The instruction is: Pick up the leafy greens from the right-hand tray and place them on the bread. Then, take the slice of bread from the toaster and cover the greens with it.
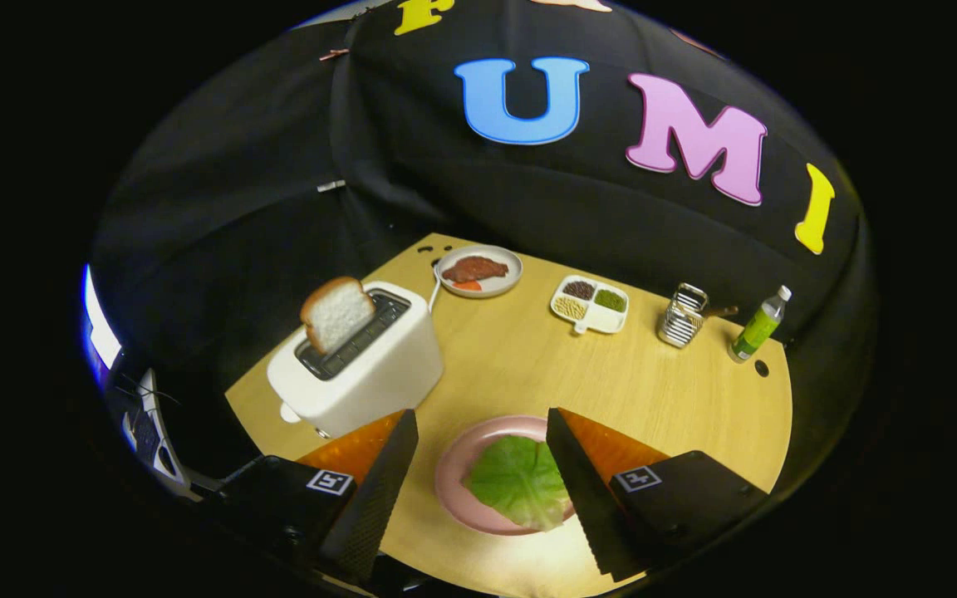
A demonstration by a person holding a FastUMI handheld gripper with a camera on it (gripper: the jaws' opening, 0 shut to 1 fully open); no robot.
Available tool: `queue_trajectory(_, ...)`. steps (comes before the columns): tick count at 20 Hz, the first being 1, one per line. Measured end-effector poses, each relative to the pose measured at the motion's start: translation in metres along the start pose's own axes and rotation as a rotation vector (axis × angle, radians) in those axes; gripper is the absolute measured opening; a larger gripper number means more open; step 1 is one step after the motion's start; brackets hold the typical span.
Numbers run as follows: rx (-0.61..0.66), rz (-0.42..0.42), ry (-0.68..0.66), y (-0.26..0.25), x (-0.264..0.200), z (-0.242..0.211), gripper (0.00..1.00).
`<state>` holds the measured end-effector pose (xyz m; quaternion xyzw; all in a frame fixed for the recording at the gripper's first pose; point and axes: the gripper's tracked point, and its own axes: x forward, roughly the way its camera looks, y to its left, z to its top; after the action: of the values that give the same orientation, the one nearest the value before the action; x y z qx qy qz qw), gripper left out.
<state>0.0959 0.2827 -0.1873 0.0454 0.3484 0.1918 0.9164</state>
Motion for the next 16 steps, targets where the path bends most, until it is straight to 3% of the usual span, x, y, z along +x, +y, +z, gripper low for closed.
queue_trajectory(4, -0.007, 0.045, -0.045, 0.048, 0.003, 0.045, 0.98)
queue_trajectory(10, -0.001, 0.116, -0.048, 0.120, 0.033, 0.070, 0.96)
queue_trajectory(16, 0.038, 0.061, 0.011, 0.149, 0.087, 0.071, 0.96)
